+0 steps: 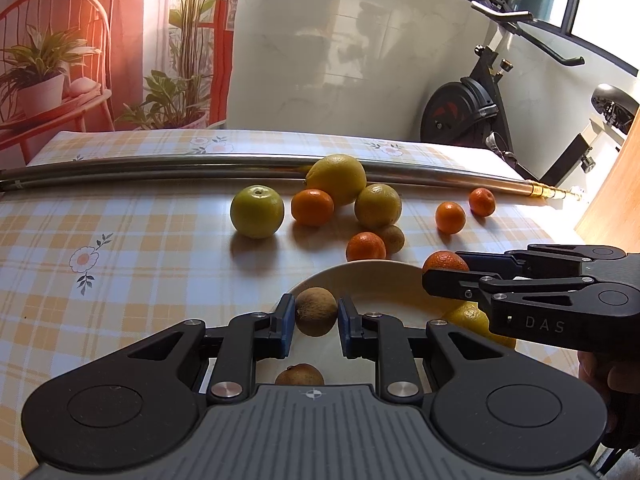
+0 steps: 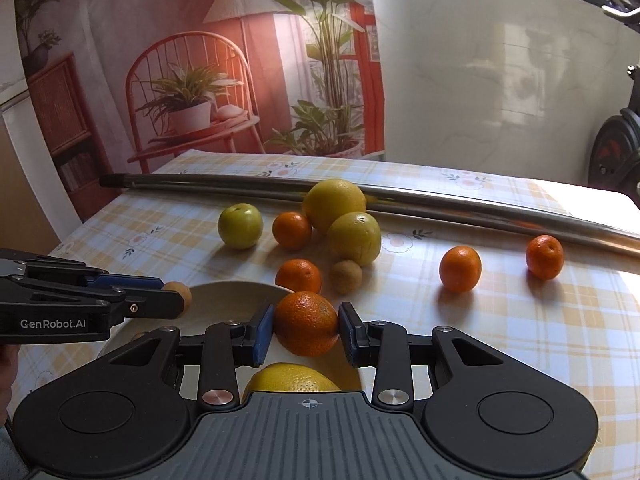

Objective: Organize fruits
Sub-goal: 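Lower kiwi onto plate and open left tool while right tool carries mandarin, then lower the mandarin onto the plate and open right tool, then move right tool to an orange mandarin and close on it while left tool approaches the fruit, then close left tool on a brown kiwi while right tool holds the mandarin, then carry the kiwi and mandarin over the white plate with both tools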

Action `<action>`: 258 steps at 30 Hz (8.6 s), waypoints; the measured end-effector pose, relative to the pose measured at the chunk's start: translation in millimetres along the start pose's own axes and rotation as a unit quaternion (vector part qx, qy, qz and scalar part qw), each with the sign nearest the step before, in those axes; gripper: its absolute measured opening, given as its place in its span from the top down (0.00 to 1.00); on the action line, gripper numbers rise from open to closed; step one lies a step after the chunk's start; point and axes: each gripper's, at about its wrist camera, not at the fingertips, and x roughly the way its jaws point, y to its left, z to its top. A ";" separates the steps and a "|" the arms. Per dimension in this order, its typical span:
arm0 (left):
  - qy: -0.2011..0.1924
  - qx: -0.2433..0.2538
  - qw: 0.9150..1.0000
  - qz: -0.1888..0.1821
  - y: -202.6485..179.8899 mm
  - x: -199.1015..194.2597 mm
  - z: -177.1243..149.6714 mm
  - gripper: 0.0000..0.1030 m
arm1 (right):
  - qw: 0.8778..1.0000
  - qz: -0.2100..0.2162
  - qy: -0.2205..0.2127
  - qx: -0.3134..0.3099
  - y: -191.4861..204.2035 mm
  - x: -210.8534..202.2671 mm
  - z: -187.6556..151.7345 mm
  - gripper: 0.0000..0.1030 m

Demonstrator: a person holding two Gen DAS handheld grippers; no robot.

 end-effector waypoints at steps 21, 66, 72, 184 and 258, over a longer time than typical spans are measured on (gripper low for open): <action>0.009 0.025 0.999 0.024 -4.0 5.3 -4.6 0.77 | 1.000 -0.011 0.019 -0.002 0.7 8.3 -3.9 0.68; 0.000 0.008 0.999 0.032 -3.3 0.4 -5.0 0.76 | 0.999 -0.040 -0.013 0.014 -17.9 -12.8 3.5 0.68; -0.001 0.008 0.999 0.032 -3.7 -0.1 -5.6 0.76 | 0.999 -0.044 -0.015 0.020 -21.0 -14.1 1.7 0.67; 0.091 0.091 0.990 -0.058 -58.4 107.1 72.1 0.76 | 0.985 -0.065 -0.105 0.118 -118.0 39.0 -15.0 0.68; 0.033 -0.026 0.999 -0.013 -1.8 -25.3 -21.6 0.73 | 0.990 -0.022 -0.072 0.122 -25.3 -52.6 -21.7 0.68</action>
